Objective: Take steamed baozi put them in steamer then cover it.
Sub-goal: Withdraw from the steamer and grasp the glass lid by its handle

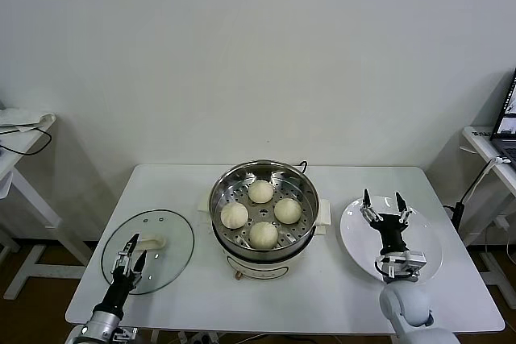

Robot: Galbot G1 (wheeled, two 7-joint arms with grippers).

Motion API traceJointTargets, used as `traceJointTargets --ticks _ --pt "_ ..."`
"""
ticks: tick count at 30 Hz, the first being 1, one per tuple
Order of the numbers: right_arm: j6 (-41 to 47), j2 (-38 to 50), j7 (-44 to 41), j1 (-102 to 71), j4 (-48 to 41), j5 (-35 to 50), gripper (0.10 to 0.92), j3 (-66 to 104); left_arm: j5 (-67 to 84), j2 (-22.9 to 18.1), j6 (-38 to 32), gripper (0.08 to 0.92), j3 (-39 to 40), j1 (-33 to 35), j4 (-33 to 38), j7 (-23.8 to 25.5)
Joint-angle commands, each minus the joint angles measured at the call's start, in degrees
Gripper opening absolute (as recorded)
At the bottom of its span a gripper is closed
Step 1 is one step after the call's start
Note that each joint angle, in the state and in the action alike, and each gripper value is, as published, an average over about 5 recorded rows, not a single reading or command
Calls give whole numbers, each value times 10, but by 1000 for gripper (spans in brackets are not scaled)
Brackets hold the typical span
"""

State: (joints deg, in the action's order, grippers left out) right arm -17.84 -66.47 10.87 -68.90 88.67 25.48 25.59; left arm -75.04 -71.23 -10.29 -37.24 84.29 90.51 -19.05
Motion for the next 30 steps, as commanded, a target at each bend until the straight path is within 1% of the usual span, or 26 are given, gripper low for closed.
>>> traceJointTargets --ticks 1,12,30 --pt "-2 -21 -6 -18 -2 -7 823 19 -8 -6 31 823 14 -16 -24 -16" --pt "-1 -29 -15 -21 -5 -17 823 18 19 -9 42 823 27 -43 -48 -9" --pt "-11 -39 -28 -19 -19 -44 823 13 20 -20 63 823 36 -79 -57 -5"
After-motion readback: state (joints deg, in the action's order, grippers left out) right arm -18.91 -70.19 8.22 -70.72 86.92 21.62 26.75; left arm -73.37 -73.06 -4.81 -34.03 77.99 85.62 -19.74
